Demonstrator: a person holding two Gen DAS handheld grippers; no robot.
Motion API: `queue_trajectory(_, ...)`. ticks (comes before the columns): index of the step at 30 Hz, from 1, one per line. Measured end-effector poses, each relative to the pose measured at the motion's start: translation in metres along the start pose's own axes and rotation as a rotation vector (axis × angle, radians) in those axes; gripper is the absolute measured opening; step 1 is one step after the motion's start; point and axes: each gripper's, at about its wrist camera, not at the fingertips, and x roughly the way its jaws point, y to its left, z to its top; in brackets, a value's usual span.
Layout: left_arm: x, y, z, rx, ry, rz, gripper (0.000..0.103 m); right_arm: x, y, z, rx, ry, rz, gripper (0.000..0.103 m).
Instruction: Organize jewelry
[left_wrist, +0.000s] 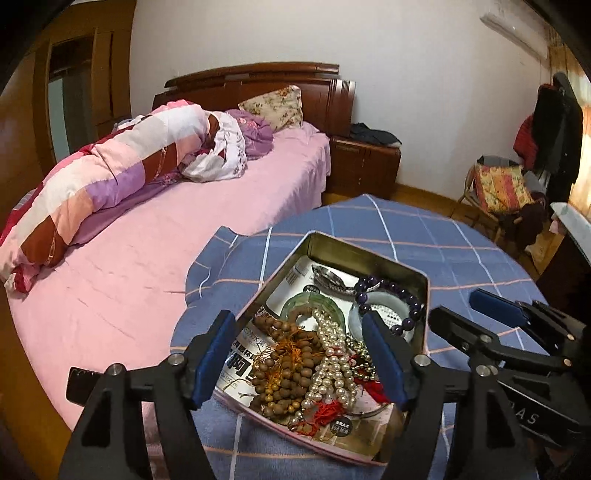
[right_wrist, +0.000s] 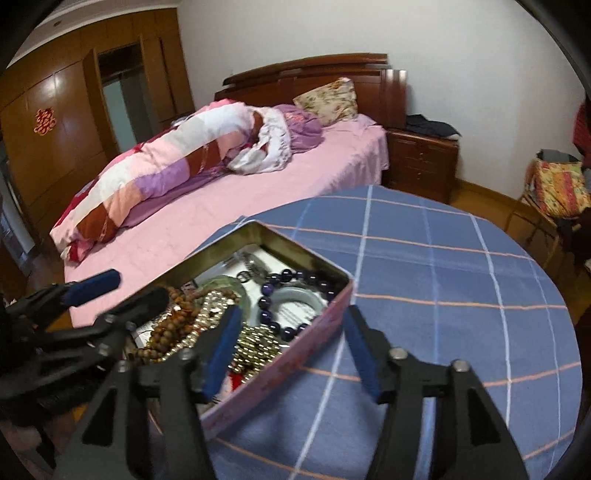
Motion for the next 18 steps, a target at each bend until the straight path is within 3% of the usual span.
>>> queue_trajectory(10,-0.017,0.000,0.005,0.000,-0.047,0.008,0.072,-0.029,0.000,0.002,0.004,-0.068,-0.027,0.068)
queue_trajectory(18,-0.017,0.002,0.004,-0.010,-0.050,0.014,0.072,-0.028,0.002,0.004,0.009,-0.086,-0.027,0.070)
